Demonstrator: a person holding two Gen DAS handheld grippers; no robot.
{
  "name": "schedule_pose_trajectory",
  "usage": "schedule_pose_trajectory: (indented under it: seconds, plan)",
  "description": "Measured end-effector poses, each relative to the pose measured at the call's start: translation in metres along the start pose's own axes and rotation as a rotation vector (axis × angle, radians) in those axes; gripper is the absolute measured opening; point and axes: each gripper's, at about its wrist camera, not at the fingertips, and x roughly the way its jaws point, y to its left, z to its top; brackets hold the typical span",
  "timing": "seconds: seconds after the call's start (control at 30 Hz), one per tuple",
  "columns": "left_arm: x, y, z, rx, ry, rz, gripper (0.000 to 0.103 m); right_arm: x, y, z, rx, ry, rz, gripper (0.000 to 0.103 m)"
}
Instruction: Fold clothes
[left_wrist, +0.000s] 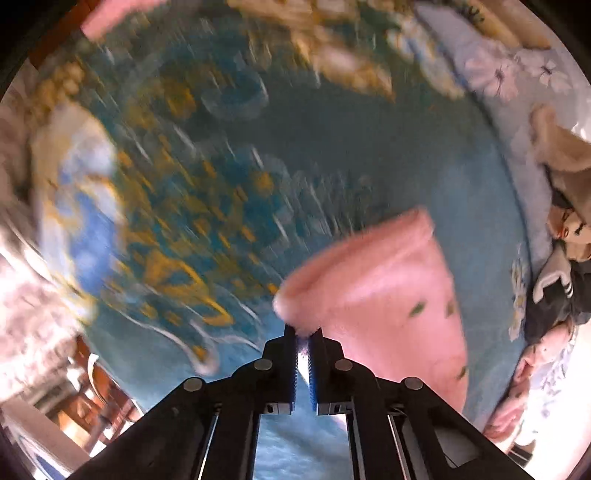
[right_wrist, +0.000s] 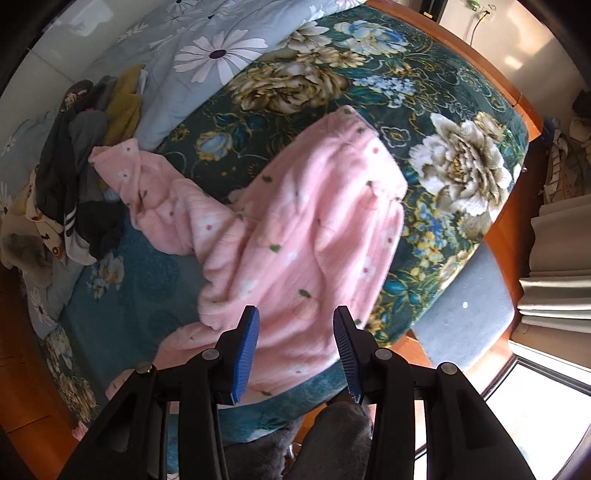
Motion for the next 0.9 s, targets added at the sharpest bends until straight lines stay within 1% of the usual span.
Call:
schedule_pose_trajectory:
  seconds: [0.03,0.17,0.23,0.3,0.37,0.43,0.5,0.53,0.57,0.63,0.67,0.7,0.73,0.8,0.83,0.9]
  plan:
    - [-0.008,0.006,0.003,0.0,-0.021,0.022,0.004,0.0,0.003,0.001,-0.004,-0.002,0.004,0.043]
    - [-0.007,0.028,0.012,0.037,0.004,0.176,0.004,0.001,0.003,0.002,-0.002,-0.008,0.023,0.043]
    - [-0.002,0.034,0.013,0.027,0.026,0.225,0.005,0.005,-0.003,0.004,0.002,-0.001,0.023,0.043]
    - [0.0,0.036,0.011,0.0,0.041,0.247,0.005,0.009,-0.012,0.006,0.011,0.008,0.016,0.043]
    - [-0.001,0.029,0.007,-0.008,0.042,0.255,0.005,0.012,-0.025,0.011,0.036,0.013,0.021,0.043]
    - [-0.003,0.017,0.004,-0.009,0.048,0.255,0.009,0.014,-0.04,0.018,0.062,0.012,0.036,0.043]
    - [-0.008,0.0,-0.002,-0.008,0.056,0.23,0.009,0.018,-0.054,0.031,0.08,0.009,0.055,0.043]
    - [-0.013,-0.01,-0.005,-0.004,0.052,0.23,0.016,0.021,-0.061,0.038,0.089,0.007,0.064,0.043]
    - [-0.018,-0.021,-0.008,0.0,0.048,0.231,0.027,0.023,-0.068,0.044,0.098,0.006,0.073,0.043]
    - [-0.03,-0.048,-0.01,0.011,0.017,0.227,0.038,0.027,-0.082,0.058,0.117,0.004,0.091,0.043]
    - [-0.036,-0.061,-0.011,0.017,0.001,0.226,0.039,0.031,-0.09,0.069,0.125,0.006,0.101,0.044]
    - [-0.04,-0.081,-0.019,0.024,-0.013,0.213,0.04,0.036,-0.098,0.081,0.134,0.009,0.111,0.045]
    - [-0.048,-0.094,-0.022,0.032,-0.027,0.192,0.041,0.041,-0.106,0.095,0.142,0.011,0.122,0.049]
    - [-0.051,-0.127,-0.043,0.077,-0.04,0.153,0.044,0.05,-0.118,0.12,0.151,0.012,0.14,0.05]
    - [-0.048,-0.155,-0.052,0.127,-0.039,0.15,0.046,0.057,-0.124,0.132,0.15,0.018,0.145,0.05]
    - [-0.039,-0.216,-0.071,0.239,-0.029,0.142,0.048,0.074,-0.133,0.161,0.144,0.045,0.15,0.05]
